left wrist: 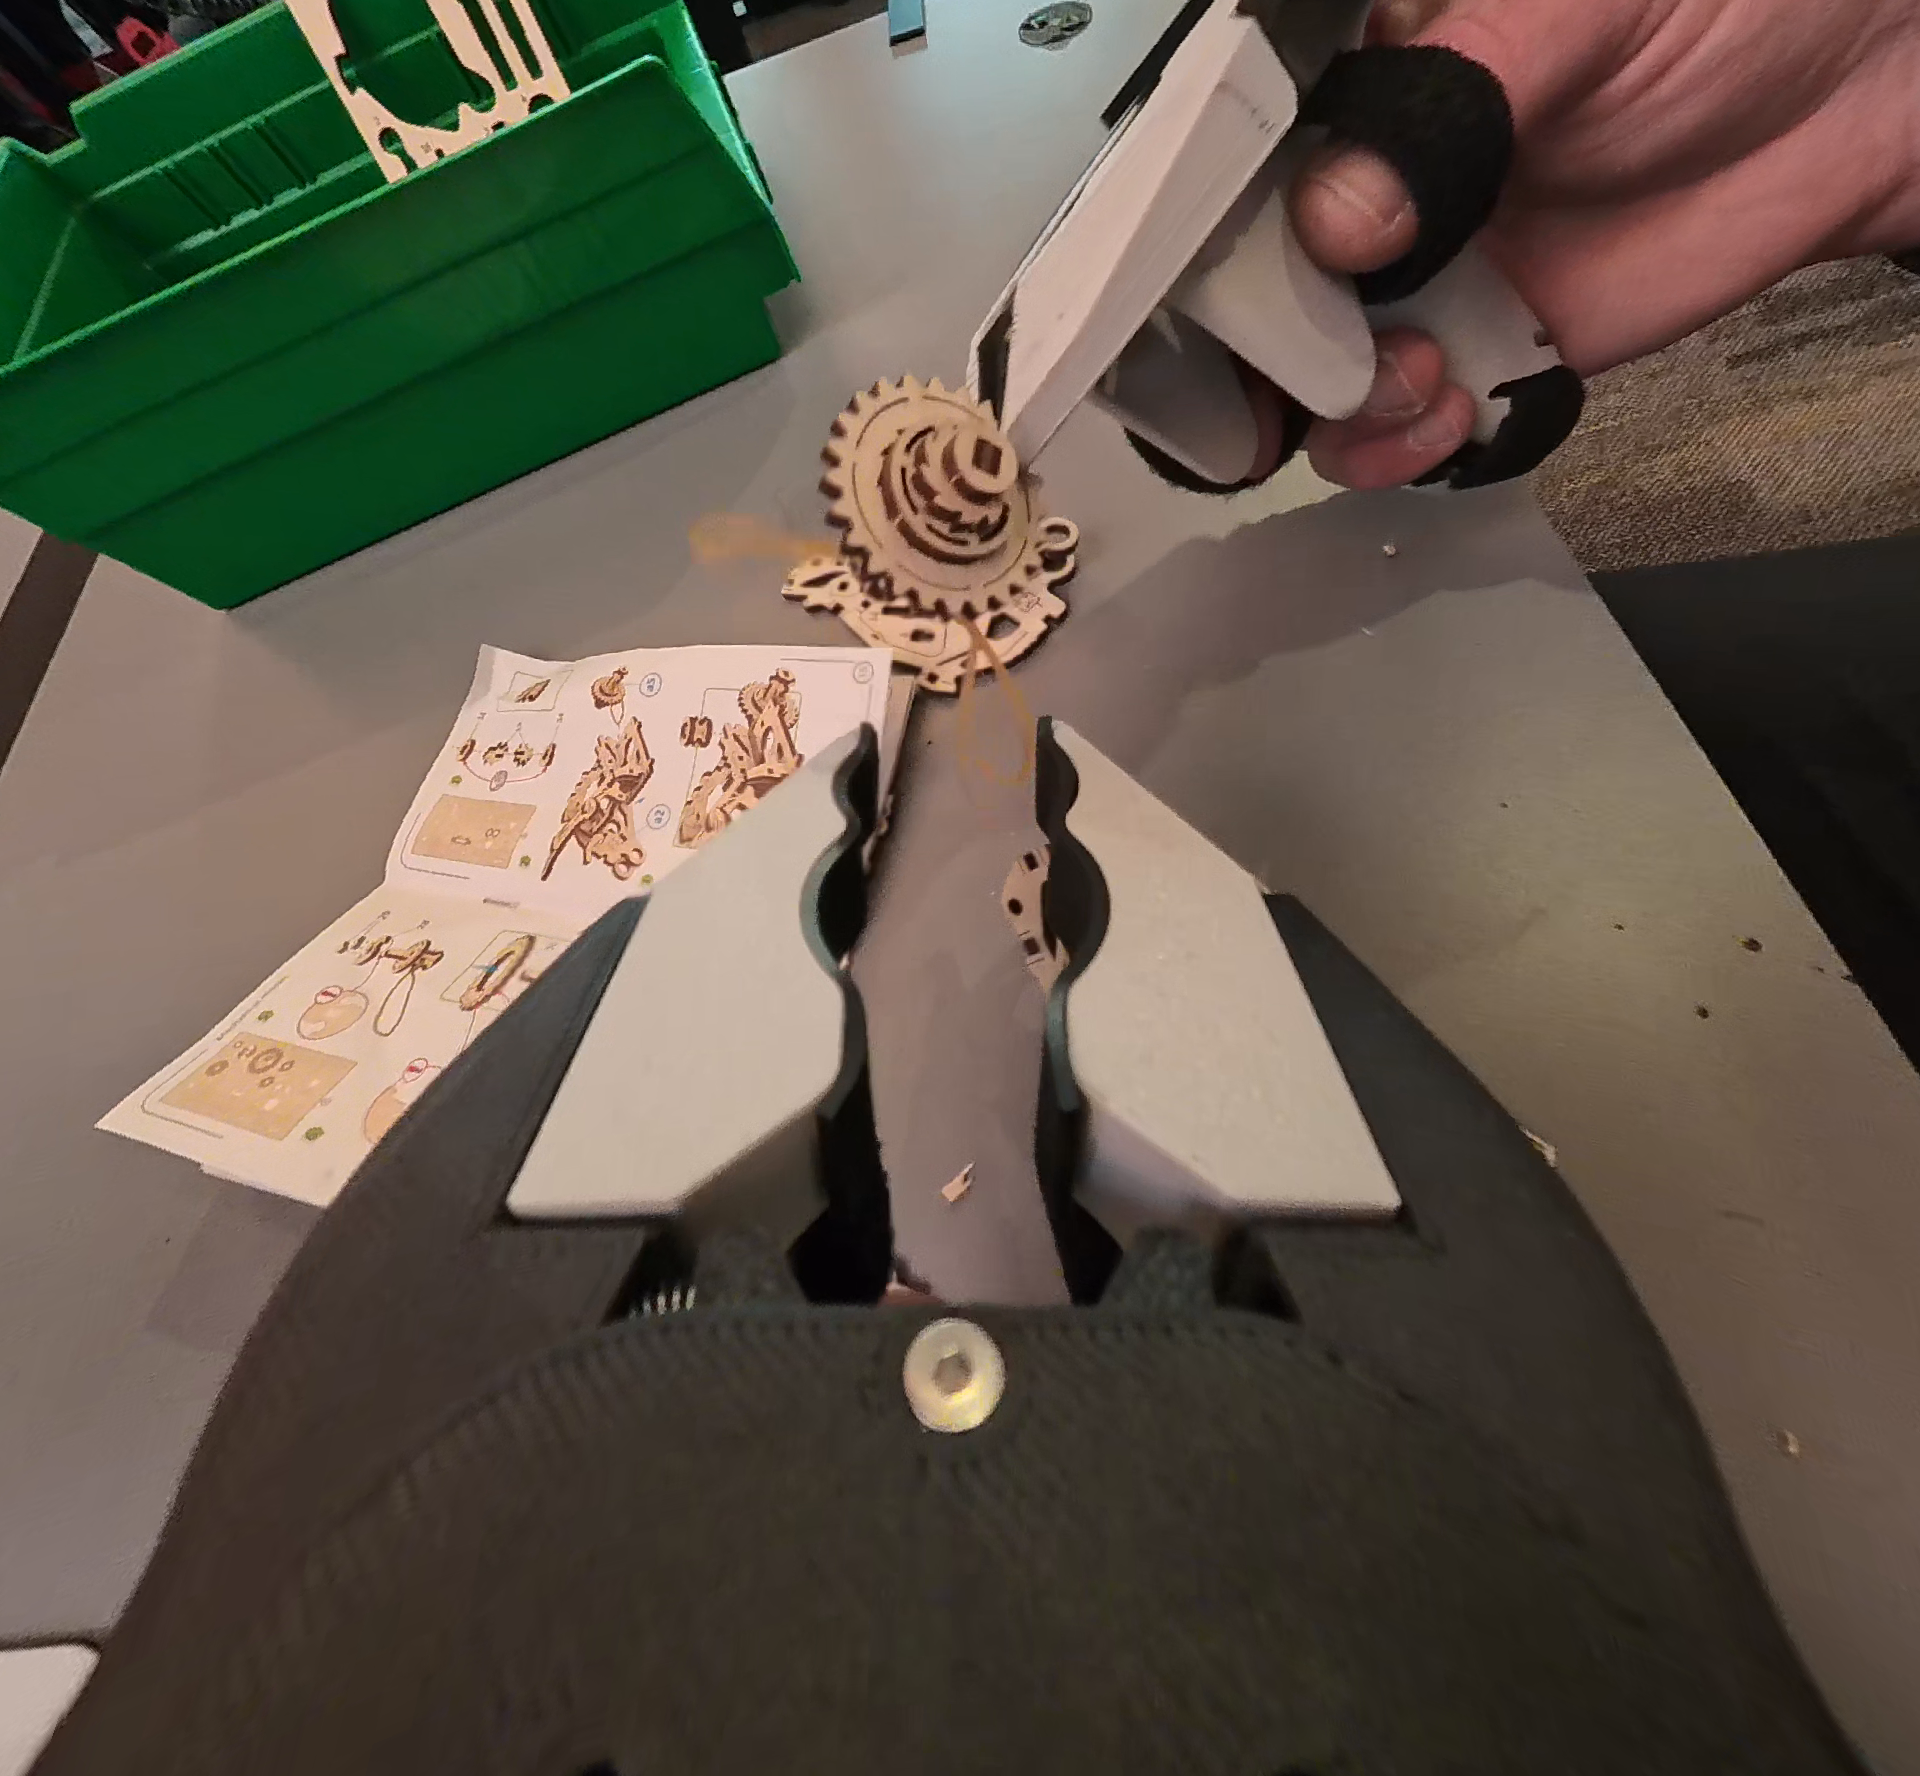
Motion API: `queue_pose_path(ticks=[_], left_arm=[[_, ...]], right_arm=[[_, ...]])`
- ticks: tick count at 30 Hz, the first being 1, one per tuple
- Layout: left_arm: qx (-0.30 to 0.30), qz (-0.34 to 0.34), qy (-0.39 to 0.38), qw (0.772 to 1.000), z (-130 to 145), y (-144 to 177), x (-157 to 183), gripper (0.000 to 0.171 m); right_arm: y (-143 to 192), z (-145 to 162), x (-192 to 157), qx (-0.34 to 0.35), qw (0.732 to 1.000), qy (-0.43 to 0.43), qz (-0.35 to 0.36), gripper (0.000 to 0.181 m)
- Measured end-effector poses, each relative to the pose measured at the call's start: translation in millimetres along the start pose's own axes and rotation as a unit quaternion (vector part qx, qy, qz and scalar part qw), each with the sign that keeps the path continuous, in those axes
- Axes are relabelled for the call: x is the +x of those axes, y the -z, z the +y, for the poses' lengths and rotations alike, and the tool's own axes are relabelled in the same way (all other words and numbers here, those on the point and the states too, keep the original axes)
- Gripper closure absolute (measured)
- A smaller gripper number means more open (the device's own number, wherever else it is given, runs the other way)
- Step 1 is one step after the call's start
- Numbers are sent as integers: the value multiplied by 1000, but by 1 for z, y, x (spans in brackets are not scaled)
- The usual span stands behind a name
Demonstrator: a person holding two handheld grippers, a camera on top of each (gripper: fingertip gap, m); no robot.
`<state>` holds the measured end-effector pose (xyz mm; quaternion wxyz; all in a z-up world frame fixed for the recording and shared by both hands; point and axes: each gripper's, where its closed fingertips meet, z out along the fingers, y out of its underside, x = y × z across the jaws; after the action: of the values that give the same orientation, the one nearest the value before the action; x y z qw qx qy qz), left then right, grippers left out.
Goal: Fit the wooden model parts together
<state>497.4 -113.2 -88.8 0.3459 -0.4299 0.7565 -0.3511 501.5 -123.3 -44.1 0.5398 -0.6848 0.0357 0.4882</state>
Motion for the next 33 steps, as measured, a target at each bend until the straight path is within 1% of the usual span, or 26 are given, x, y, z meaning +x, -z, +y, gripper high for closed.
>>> queue_pose_path(ticks=[3, 7, 11, 16, 19, 23, 30, 32, 33], left_arm=[[-4, 0, 6, 1000, 3, 0, -2, 139], [-8, -4, 10, 1000, 6, 0, -5, 138], [-8, -11, 15, 1000, 8, 1, -9, 138], [-8, -19, 24, 999, 11, 1, -14, 140], [-10, -24, 30, 999, 13, 1, -17, 140], [-8, -28, 37, 999, 15, 2, -20, 141], [-10, -34, 40, 999, 17, 2, -23, 141], [-9, -34, 41, 999, 16, 2, -23, 142], [-9, -35, 41, 999, 16, 2, -24, 142]], right_arm=[[3, -3, 1, 5, 1000, 4, 6, 181], [10, -12, 5, 19, 999, 25, 31, 181], [19, -15, 16, 13, 995, 58, 79, 181], [28, -20, 25, 14, 990, 75, 117, 180], [34, -20, 33, 0, 984, 98, 151, 181], [46, -25, 40, 1, 976, 117, 185, 181], [69, -28, 64, -15, 952, 146, 268, 181], [78, -23, 76, -40, 939, 151, 305, 181], [84, -20, 84, -59, 928, 158, 331, 181]])
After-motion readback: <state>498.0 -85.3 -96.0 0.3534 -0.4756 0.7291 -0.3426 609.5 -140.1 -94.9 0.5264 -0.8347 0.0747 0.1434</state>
